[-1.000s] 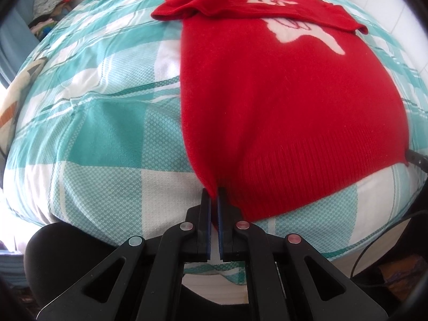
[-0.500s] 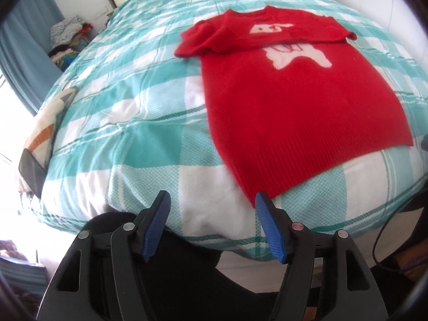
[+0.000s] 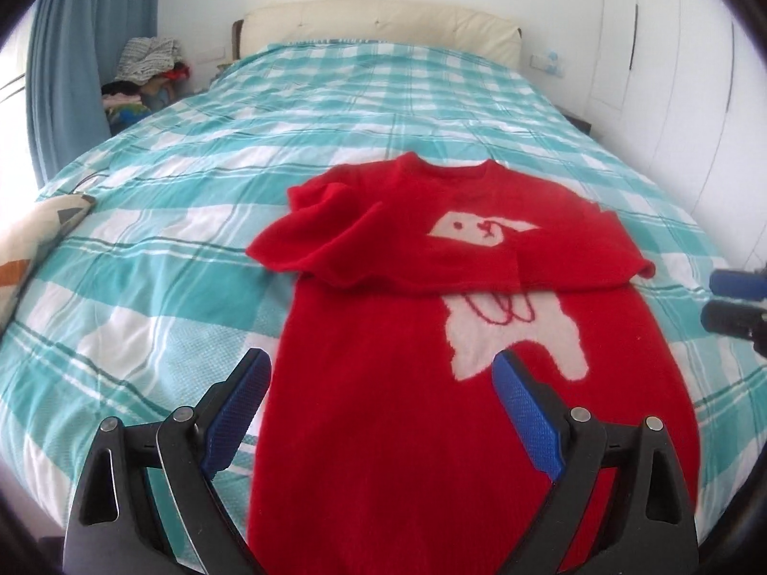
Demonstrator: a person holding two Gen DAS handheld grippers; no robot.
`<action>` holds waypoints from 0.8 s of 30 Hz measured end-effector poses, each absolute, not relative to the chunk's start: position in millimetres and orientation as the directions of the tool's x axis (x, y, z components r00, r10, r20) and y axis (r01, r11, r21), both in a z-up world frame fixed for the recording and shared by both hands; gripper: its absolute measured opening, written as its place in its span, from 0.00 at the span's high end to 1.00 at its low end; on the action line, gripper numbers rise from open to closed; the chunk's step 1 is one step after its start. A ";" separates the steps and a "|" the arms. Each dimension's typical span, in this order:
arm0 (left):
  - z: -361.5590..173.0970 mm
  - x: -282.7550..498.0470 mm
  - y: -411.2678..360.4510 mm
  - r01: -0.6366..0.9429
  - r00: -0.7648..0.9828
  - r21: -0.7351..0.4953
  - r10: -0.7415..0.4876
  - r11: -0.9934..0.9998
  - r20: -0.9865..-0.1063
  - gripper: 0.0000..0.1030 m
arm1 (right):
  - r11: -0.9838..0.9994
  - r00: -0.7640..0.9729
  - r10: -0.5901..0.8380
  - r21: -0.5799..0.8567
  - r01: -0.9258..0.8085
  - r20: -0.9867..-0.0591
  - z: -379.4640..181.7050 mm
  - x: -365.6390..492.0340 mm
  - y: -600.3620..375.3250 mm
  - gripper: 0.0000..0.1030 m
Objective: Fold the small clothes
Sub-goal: 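Grasp the sweater sleeve cuff with the right gripper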
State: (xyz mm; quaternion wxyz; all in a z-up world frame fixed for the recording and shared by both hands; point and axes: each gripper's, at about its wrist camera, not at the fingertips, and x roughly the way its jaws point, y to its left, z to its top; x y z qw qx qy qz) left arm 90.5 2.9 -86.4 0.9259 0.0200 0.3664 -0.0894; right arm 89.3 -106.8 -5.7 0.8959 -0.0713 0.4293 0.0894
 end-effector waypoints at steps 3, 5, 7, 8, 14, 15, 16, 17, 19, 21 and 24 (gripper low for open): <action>-111.7 99.0 -7.3 0.193 0.631 0.009 -0.117 0.981 -0.767 0.08 | 0.947 0.561 0.123 -0.073 -0.314 -0.818 -39.4 139.2 -81.6 0.53; -117.3 101.0 -6.7 0.192 0.616 -0.003 -0.123 0.981 -0.778 0.08 | 0.924 0.536 0.125 -0.098 -0.369 -0.835 -66.1 165.9 -69.3 0.53; -120.2 103.8 -5.9 0.180 0.610 -0.001 -0.113 0.984 -0.785 0.08 | 0.910 0.543 0.102 -0.143 -0.390 -0.834 -89.2 189.1 -61.6 0.53; -120.5 105.2 -4.4 0.176 0.604 -0.011 -0.117 0.984 -0.788 0.08 | 0.902 0.549 0.087 -0.168 -0.398 -0.831 -100.0 198.4 -58.7 0.53; -127.7 110.5 1.7 0.154 0.572 -0.055 -0.134 0.987 -0.809 0.08 | 0.931 0.594 0.134 -0.105 -0.350 -0.793 -114.7 229.8 -77.4 0.94; -128.1 110.5 1.5 0.154 0.571 -0.056 -0.135 0.987 -0.810 0.08 | 0.951 0.619 0.159 -0.049 -0.305 -0.769 -103.7 229.1 -93.1 0.94; -128.0 110.1 1.1 0.154 0.572 -0.053 -0.133 0.987 -0.810 0.08 | 0.967 0.650 0.164 -0.008 -0.253 -0.742 -91.8 225.6 -112.1 0.94; -128.2 109.3 0.7 0.154 0.573 -0.049 -0.130 0.987 -0.809 0.08 | 0.979 0.678 0.164 0.036 -0.199 -0.717 -79.6 220.9 -134.5 0.94; -128.9 108.4 -1.2 0.155 0.575 -0.037 -0.120 0.987 -0.809 0.08 | 0.988 0.729 0.146 0.136 -0.072 -0.669 -57.4 207.2 -190.2 0.94; -129.4 107.7 -2.8 0.154 0.577 -0.026 -0.112 0.988 -0.809 0.07 | 0.972 0.762 0.102 0.226 0.059 -0.639 -42.5 188.0 -251.8 0.94; -130.0 107.3 -3.7 0.151 0.580 -0.021 -0.106 0.988 -0.808 0.07 | 0.928 0.774 0.007 0.293 0.231 -0.633 -38.7 154.4 -334.3 0.94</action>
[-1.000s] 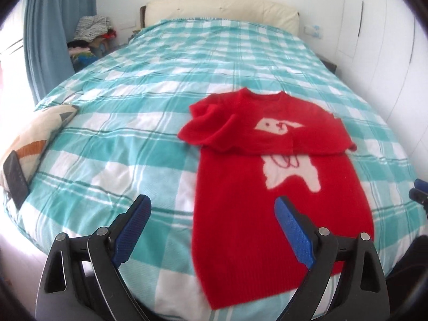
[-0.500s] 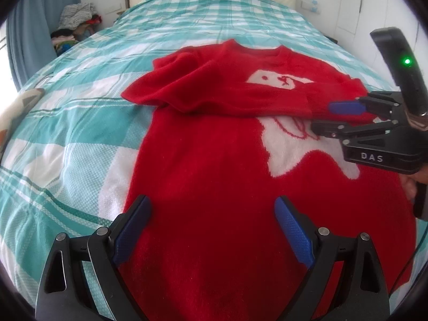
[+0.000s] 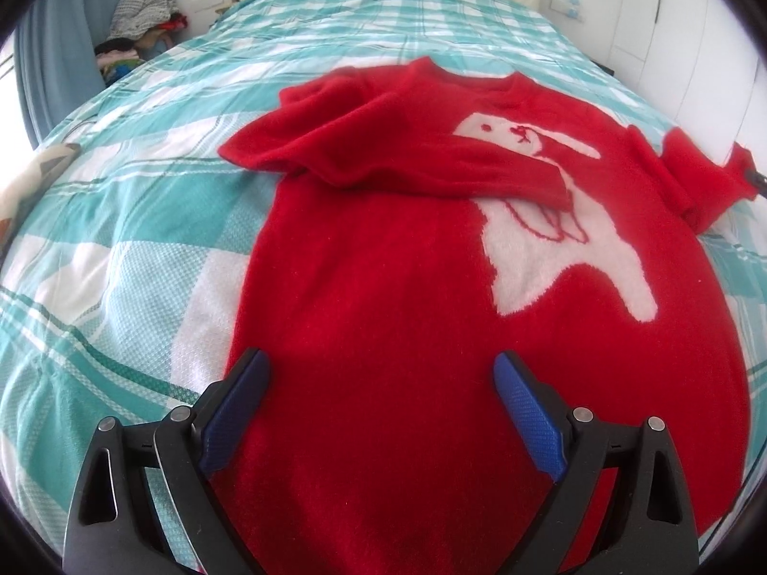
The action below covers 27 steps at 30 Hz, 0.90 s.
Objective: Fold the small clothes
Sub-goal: 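Grasp the sweater sleeve cuff with the right gripper, then pull the sleeve out from the body and release it with the right gripper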
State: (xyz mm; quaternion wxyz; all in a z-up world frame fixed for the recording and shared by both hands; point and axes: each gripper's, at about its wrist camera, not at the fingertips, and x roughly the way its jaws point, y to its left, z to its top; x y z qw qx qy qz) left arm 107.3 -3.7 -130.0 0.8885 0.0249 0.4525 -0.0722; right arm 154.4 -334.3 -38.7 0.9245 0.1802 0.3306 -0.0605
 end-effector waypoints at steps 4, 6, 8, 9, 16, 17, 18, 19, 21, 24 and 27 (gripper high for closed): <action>-131.3 107.5 -4.1 0.150 0.587 -0.015 -0.101 0.989 -0.804 0.06 | 0.838 0.732 -0.074 0.356 0.413 -0.677 -67.7 114.1 -411.5 0.94; -132.1 107.6 -4.4 0.150 0.591 -0.011 -0.099 0.989 -0.801 0.06 | 0.791 0.712 -0.064 0.399 0.463 -0.699 -91.3 100.1 -432.8 0.94; -132.8 107.3 -4.6 0.151 0.595 -0.009 -0.098 0.988 -0.797 0.06 | 0.757 0.702 -0.053 0.429 0.492 -0.710 -111.4 89.6 -445.3 0.93; -132.9 107.2 -4.5 0.152 0.597 -0.009 -0.099 0.988 -0.796 0.06 | 0.712 0.701 -0.012 0.486 0.507 -0.713 -120.2 85.6 -454.6 0.92; -134.5 108.4 -4.1 0.151 0.597 -0.013 -0.102 0.988 -0.796 0.05 | 0.588 0.795 0.099 0.680 0.438 -0.599 -126.1 88.9 -476.2 0.60; -135.0 108.4 -4.5 0.152 0.597 -0.011 -0.100 0.988 -0.796 0.04 | 0.581 0.799 0.091 0.683 0.443 -0.595 -126.1 90.1 -479.0 0.60; -135.5 108.8 -4.9 0.152 0.597 -0.009 -0.099 0.988 -0.796 0.04 | 0.569 0.801 0.082 0.687 0.451 -0.593 -128.1 90.7 -480.8 0.63; -135.9 108.9 -5.2 0.152 0.597 -0.007 -0.098 0.988 -0.797 0.04 | 0.563 0.800 0.076 0.688 0.459 -0.596 -129.5 91.2 -484.1 0.67; -136.5 109.0 -5.0 0.153 0.597 -0.008 -0.099 0.988 -0.796 0.03 | 0.589 0.762 -0.019 0.609 0.532 -0.647 -124.4 84.6 -486.0 0.96; -137.2 109.9 -4.0 0.151 0.594 -0.014 -0.102 0.988 -0.798 0.03 | 0.632 0.710 -0.200 0.464 0.620 -0.676 -97.8 67.1 -490.4 0.97; -138.3 111.4 -3.7 0.152 0.590 -0.014 -0.102 0.988 -0.801 0.02 | 0.597 0.617 -0.311 0.356 0.719 -0.723 -94.5 49.0 -502.0 0.97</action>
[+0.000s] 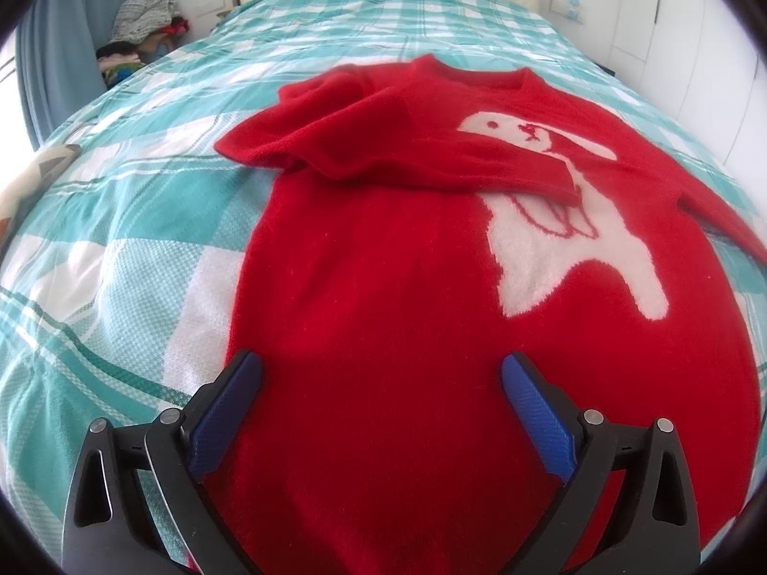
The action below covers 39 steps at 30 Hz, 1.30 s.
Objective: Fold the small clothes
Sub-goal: 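Pull the sleeve out from the body and release it with the right gripper, then grasp the other sleeve cuff with the left gripper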
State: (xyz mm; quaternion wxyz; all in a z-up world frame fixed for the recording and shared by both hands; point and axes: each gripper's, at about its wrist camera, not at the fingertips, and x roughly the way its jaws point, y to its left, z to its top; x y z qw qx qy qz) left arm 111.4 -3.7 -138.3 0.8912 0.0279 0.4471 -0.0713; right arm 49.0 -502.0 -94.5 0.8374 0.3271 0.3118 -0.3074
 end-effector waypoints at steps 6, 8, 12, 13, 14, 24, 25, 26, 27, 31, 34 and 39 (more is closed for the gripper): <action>-138.9 112.0 -0.7 0.156 0.588 -0.022 -0.111 0.987 -0.801 0.02 | 0.571 0.530 -0.352 0.272 0.775 -0.771 -105.2 39.6 -507.1 0.98; -139.3 112.4 -0.3 0.157 0.587 -0.024 -0.112 0.987 -0.802 0.02 | 0.571 0.522 -0.358 0.261 0.779 -0.775 -107.5 38.1 -507.8 0.98; -139.2 112.5 -0.1 0.157 0.587 -0.023 -0.112 0.987 -0.802 0.02 | 0.575 0.546 -0.339 0.291 0.765 -0.766 -109.6 37.2 -509.6 0.97; -139.2 112.5 0.1 0.157 0.587 -0.023 -0.112 0.987 -0.802 0.02 | 0.570 0.560 -0.327 0.313 0.759 -0.761 -110.2 34.6 -511.7 0.97; -139.3 112.5 0.0 0.157 0.587 -0.024 -0.112 0.987 -0.801 0.01 | 0.561 0.578 -0.314 0.344 0.753 -0.753 -110.5 33.3 -513.8 0.97; -138.7 109.1 -1.7 0.154 0.598 -0.017 -0.107 0.988 -0.795 0.01 | 0.427 0.524 -0.454 0.340 0.838 -0.721 -83.6 -17.7 -519.7 0.85; -136.3 107.5 -0.7 0.151 0.597 -0.018 -0.105 0.988 -0.795 0.01 | 0.457 0.551 -0.456 0.347 0.819 -0.699 -75.9 -19.1 -511.9 0.85; -131.5 104.9 0.6 0.149 0.595 -0.018 -0.104 0.989 -0.797 0.02 | 0.498 0.585 -0.449 0.355 0.791 -0.675 -68.5 -19.1 -501.9 0.85; -124.3 100.6 2.1 0.155 0.594 -0.018 -0.108 0.988 -0.797 0.02 | 0.543 0.619 -0.441 0.355 0.761 -0.651 -61.1 -18.1 -489.5 0.84; -69.4 88.9 -0.8 0.245 0.683 0.047 -0.138 0.968 -0.717 0.02 | 0.728 0.747 -0.332 0.347 0.591 -0.576 -44.7 -6.4 -430.4 0.67; -40.8 99.8 -31.0 0.393 0.727 0.222 -0.153 0.892 -0.670 0.01 | 0.813 0.787 -0.227 0.333 0.477 -0.574 -45.0 11.4 -396.4 0.63; -72.6 138.6 -90.5 0.626 0.676 0.453 -0.153 0.634 -0.721 0.04 | 0.867 0.795 -0.170 0.295 0.402 -0.583 -49.5 34.2 -371.4 0.63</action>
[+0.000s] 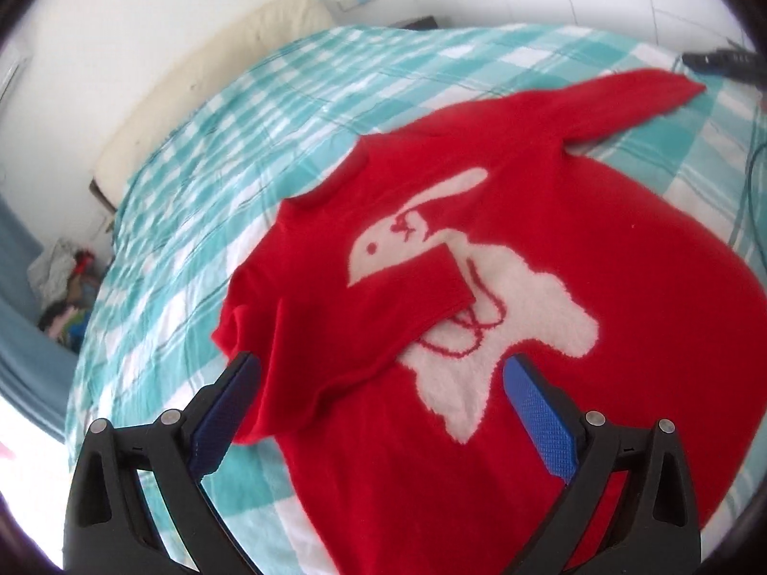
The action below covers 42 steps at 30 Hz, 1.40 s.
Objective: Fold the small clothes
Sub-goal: 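Grasp the other sleeve cuff with the left gripper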
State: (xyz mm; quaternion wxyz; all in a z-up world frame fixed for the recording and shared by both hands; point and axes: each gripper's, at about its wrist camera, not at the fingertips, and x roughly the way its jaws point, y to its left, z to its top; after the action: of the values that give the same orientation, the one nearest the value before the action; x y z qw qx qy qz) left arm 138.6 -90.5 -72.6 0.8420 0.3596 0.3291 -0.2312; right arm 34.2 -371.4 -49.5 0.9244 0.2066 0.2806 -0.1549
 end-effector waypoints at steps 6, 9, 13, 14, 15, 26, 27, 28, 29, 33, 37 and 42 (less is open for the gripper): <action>-112.3 174.1 -121.7 0.731 0.591 0.464 -0.126 0.500 -0.797 0.24 | 0.875 0.789 -0.093 0.328 0.356 -0.607 -61.4 39.9 -367.3 0.58; -119.3 185.0 -130.6 0.742 0.582 0.451 -0.143 0.495 -0.801 0.45 | 0.871 0.792 -0.089 0.338 0.356 -0.604 -60.9 42.4 -368.0 0.58; -112.9 199.5 -126.5 0.746 0.518 0.330 -0.192 0.579 -0.833 0.93 | 0.885 0.785 -0.078 0.321 0.338 -0.614 -62.6 48.3 -362.0 0.58; -104.2 202.4 -118.6 0.727 0.526 0.302 -0.217 0.616 -0.823 0.94 | 0.890 0.783 -0.075 0.313 0.332 -0.617 -62.7 49.5 -359.7 0.58; -93.8 205.9 -106.1 0.699 0.535 0.264 -0.241 0.664 -0.810 0.94 | 0.894 0.783 -0.076 0.306 0.328 -0.618 -62.6 49.8 -357.9 0.58; -37.6 261.8 219.8 -0.275 0.672 -0.074 0.137 0.959 -0.727 0.94 | 0.909 0.784 -0.081 0.277 0.311 -0.615 -61.8 51.9 -350.9 0.58; -45.8 258.6 243.2 -0.350 0.644 -0.065 0.189 0.935 -0.741 0.94 | 0.911 0.782 -0.082 0.270 0.310 -0.618 -62.5 52.7 -349.4 0.58; -55.4 254.8 262.2 -0.410 0.615 -0.053 0.233 0.911 -0.753 0.94 | 0.914 0.779 -0.084 0.263 0.309 -0.621 -63.3 53.5 -348.1 0.58; -64.9 250.5 277.7 -0.459 0.585 -0.035 0.272 0.888 -0.764 0.94 | 0.917 0.777 -0.089 0.254 0.309 -0.624 -64.1 54.6 -346.9 0.58; -103.4 233.3 312.6 -0.575 0.486 -0.024 0.318 0.817 -0.814 0.95 | 0.926 0.765 -0.101 0.221 0.306 -0.636 -68.4 59.0 -340.8 0.58; -132.3 224.6 318.9 -0.617 0.430 -0.021 0.314 0.787 -0.847 0.96 | 0.933 0.753 -0.110 0.195 0.304 -0.649 -73.3 62.6 -335.9 0.58; -139.3 218.5 324.7 -0.635 0.433 -0.044 0.308 0.771 -0.847 0.96 | 0.934 0.745 -0.128 0.173 0.312 -0.655 -75.8 61.7 -336.0 0.58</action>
State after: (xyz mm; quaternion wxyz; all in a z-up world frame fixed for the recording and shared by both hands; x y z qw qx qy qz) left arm 218.5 324.7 -139.3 0.8265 -0.1820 0.4498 0.2853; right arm 61.7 -336.0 -75.8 0.9239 0.1371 0.3368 -0.1190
